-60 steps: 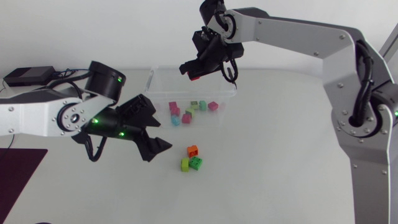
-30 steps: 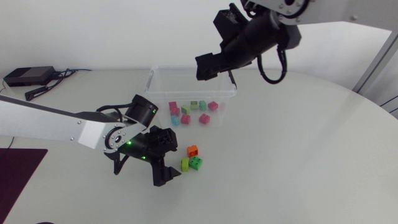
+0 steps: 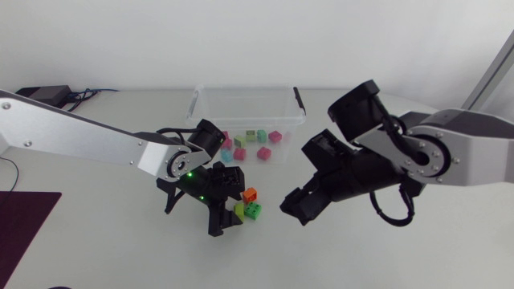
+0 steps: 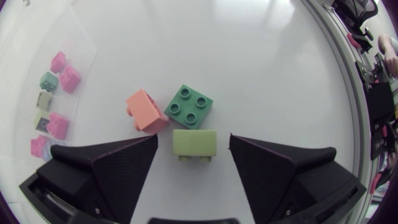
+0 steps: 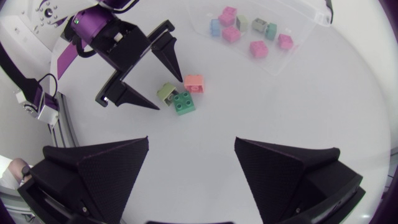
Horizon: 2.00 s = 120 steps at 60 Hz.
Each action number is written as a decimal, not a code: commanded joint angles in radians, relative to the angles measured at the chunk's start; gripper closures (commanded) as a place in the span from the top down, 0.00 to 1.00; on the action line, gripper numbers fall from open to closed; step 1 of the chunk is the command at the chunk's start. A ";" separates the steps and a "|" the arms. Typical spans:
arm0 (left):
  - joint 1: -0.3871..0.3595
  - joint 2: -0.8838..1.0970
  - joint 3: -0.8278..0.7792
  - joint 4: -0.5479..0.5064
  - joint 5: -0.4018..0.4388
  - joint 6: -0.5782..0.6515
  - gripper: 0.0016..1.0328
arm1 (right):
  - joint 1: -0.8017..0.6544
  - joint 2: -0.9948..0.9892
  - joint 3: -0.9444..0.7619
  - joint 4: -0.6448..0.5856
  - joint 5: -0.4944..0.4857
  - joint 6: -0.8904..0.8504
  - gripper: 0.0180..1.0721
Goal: Pick up the duplo bricks and place them in the container
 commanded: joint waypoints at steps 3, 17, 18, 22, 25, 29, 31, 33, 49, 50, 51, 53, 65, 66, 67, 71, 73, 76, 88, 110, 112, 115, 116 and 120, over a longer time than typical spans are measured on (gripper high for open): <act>-0.005 0.023 0.030 -0.016 0.011 0.022 0.15 | 0.044 0.067 -0.060 0.071 -0.009 -0.038 0.95; 0.007 -0.063 0.002 -0.105 0.017 0.017 0.03 | 0.093 0.280 -0.032 0.198 0.026 -0.104 0.95; 0.009 -0.072 -0.001 -0.111 0.017 0.017 0.03 | 0.093 0.294 -0.023 0.203 0.026 -0.110 0.95; 0.021 -0.124 -0.013 -0.147 0.018 0.017 0.03 | 0.099 0.343 0.009 0.223 0.025 -0.124 0.95; 0.036 -0.172 -0.012 -0.182 0.018 0.017 0.03 | 0.107 0.374 0.035 0.230 0.029 -0.130 0.95; 0.066 -0.235 -0.009 -0.210 0.024 0.015 0.03 | 0.119 0.404 0.063 0.233 0.029 -0.134 0.95; 0.082 -0.261 -0.004 -0.217 0.029 0.011 0.03 | 0.127 0.413 0.075 0.233 0.034 -0.139 0.95; 0.096 -0.284 0.007 -0.234 0.034 0.008 0.03 | 0.133 0.424 0.087 0.232 0.039 -0.142 0.95; 0.225 -0.383 0.112 -0.271 0.092 -0.077 0.03 | 0.147 0.516 0.193 0.207 0.065 -0.182 0.92; 0.234 -0.387 0.122 -0.271 0.100 -0.089 0.03 | 0.147 0.521 0.199 0.204 0.065 -0.184 0.92; 0.239 -0.388 0.128 -0.271 0.103 -0.092 0.03 | 0.144 0.524 0.208 0.197 0.065 -0.188 0.91; 0.253 -0.393 0.140 -0.269 0.109 -0.107 0.03 | 0.142 0.533 0.222 0.181 0.065 -0.194 0.89; 0.290 -0.394 0.183 -0.139 0.112 -0.262 0.03 | 0.141 0.581 0.305 0.077 0.065 -0.217 0.65; 0.291 -0.393 0.186 -0.133 0.112 -0.270 0.03 | 0.141 0.588 0.313 0.066 0.065 -0.220 0.61; 0.296 -0.391 0.192 -0.130 0.112 -0.276 0.03 | 0.139 0.593 0.316 0.060 0.065 -0.222 0.59; 0.302 -0.388 0.205 -0.119 0.112 -0.293 0.03 | 0.136 0.608 0.330 0.039 0.065 -0.225 0.52; 0.302 -0.388 0.212 -0.115 0.112 -0.301 0.03 | 0.135 0.614 0.333 0.031 0.065 -0.227 0.50; 0.305 -0.383 0.218 -0.110 0.112 -0.307 0.03 | 0.135 0.621 0.336 0.020 0.065 -0.231 0.45; 0.311 -0.319 0.274 -0.050 0.110 -0.368 0.03 | 0.133 0.631 0.323 0.034 0.066 -0.227 0.22; 0.300 -0.078 0.447 0.102 0.015 -0.505 0.04 | 0.110 0.423 0.231 0.006 0.095 -0.208 0.18; 0.296 -0.051 0.468 0.102 0.006 -0.511 0.05 | 0.101 0.392 0.230 -0.010 0.097 -0.208 0.18; 0.291 -0.012 0.498 0.099 -0.005 -0.520 0.10 | 0.087 0.338 0.234 -0.041 0.097 -0.210 0.18; 0.288 0.006 0.508 0.099 -0.012 -0.522 0.19 | 0.079 0.314 0.242 -0.058 0.097 -0.211 0.18; 0.276 0.032 0.525 0.093 -0.028 -0.522 0.54 | 0.055 0.259 0.267 -0.093 0.099 -0.214 0.18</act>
